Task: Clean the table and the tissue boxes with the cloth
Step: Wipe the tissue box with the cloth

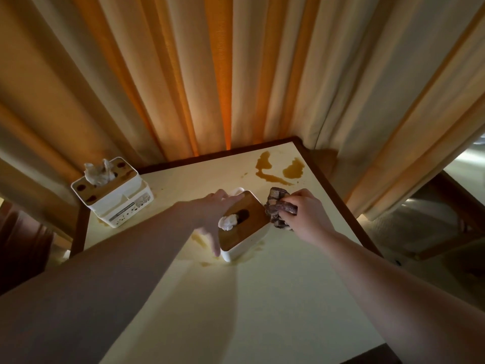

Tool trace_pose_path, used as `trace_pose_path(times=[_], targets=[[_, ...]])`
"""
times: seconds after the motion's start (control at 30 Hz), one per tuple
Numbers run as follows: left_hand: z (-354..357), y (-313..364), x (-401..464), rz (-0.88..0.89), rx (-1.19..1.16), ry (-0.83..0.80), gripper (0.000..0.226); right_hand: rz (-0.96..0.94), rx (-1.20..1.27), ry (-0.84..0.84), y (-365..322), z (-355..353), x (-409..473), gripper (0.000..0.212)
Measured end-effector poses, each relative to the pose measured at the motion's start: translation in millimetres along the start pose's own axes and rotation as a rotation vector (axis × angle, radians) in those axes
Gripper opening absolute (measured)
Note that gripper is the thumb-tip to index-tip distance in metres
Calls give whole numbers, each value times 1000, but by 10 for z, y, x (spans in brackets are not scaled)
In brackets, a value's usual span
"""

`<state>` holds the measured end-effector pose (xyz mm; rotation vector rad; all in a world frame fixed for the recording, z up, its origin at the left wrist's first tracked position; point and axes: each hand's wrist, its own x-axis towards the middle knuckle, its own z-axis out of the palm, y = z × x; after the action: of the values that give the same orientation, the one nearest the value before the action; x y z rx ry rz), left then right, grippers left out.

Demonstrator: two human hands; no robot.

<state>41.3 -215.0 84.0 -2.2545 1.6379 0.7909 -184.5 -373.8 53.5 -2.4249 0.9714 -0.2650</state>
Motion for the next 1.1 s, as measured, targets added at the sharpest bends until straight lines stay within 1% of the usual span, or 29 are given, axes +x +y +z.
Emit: trace_pose_path(times=[0.1, 0.2, 0.37, 0.47, 0.53, 0.67, 0.73, 0.83, 0.93, 1.03, 1.1], targets=[[-112, 38, 81, 26, 127, -20, 167, -6, 3, 1, 48, 17, -21, 41], [-87, 61, 136, 29, 164, 6, 165, -11, 16, -6, 75, 31, -30, 43], [61, 90, 81, 9, 98, 64, 157, -1, 28, -18, 68, 57, -34, 43], [187, 184, 44, -64, 5, 117, 158, 2, 42, -22, 25, 86, -49, 38], [249, 228, 46, -107, -40, 132, 154, 12, 54, -21, -1, 92, -49, 35], [221, 215, 34, -103, 14, 164, 148, -3, 43, -10, -31, 28, -18, 35], [175, 171, 51, -61, 51, 192, 152, -14, 32, 0, -57, -28, 25, 34], [82, 100, 119, 44, 111, 96, 169, -34, -2, -9, -112, -74, 133, 31], [46, 58, 196, 96, 132, 37, 170, -60, -49, -58, -192, -53, 228, 30], [110, 63, 221, 86, 121, 96, 168, -84, -105, -120, -246, 23, 279, 32], [182, 93, 206, 49, 82, 149, 168, -82, -119, -142, -271, 72, 275, 34]])
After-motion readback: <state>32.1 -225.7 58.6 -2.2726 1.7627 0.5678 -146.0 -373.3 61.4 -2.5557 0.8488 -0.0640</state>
